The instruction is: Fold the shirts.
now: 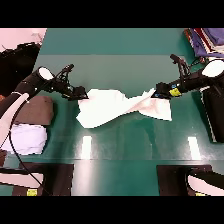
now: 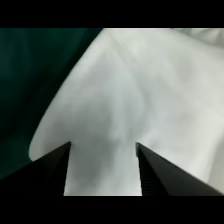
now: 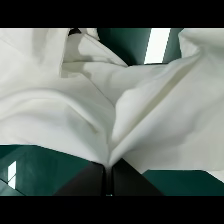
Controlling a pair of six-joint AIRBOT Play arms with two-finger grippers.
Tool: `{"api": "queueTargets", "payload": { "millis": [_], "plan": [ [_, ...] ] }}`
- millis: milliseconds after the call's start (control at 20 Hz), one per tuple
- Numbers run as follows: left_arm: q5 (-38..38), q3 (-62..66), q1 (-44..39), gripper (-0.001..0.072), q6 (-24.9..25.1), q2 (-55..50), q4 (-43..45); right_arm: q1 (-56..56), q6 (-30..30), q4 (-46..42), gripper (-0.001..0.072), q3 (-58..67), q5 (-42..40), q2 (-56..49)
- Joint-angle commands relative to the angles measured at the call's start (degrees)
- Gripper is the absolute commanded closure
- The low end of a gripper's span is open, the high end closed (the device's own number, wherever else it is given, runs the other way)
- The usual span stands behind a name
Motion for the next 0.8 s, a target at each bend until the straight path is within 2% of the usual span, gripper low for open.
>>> {"api": "queueTargets", "payload": {
  "millis": [0, 200, 250, 300, 350, 550, 750],
  "plan": [
    [-1.38, 0.07, 0.20, 0.0224, 0.90, -1.31, -1.92, 0.02, 0.02, 0.07, 0.0696, -0.02, -0.20, 0.02],
    [-3.41, 0.07, -0.20, 0.0226, 1.77, -1.42, -1.29, 0.02, 0.02, 0.09, 0.0696, -0.02, -0.22, 0.02],
    [-3.23, 0.07, -0.22, 0.0300, 1.73, -1.42, -1.22, 0.02, 0.02, 0.09, 0.0696, -0.02, -0.24, 0.02],
    [-2.80, 0.07, -0.22, 0.0618, 1.75, -1.42, -1.25, 0.02, 0.02, 0.07, 0.0696, -0.02, -0.20, 0.02],
    [-2.29, 0.07, -0.22, 0.0681, 1.68, -1.40, -1.29, 0.00, 0.02, 0.07, 0.0696, 0.00, -0.22, 0.04],
    [-1.70, 3.72, -0.15, 0.0684, 1.64, 2.91, 0.04, -1.44, -1.22, -0.02, 0.0696, 4.26, 2.43, 0.33],
    [-0.28, 14.80, -0.15, 0.0683, 1.27, 17.16, 7.28, -4.22, -1.42, -1.18, 0.0696, 15.80, 2.69, 5.68]
  ]
}}
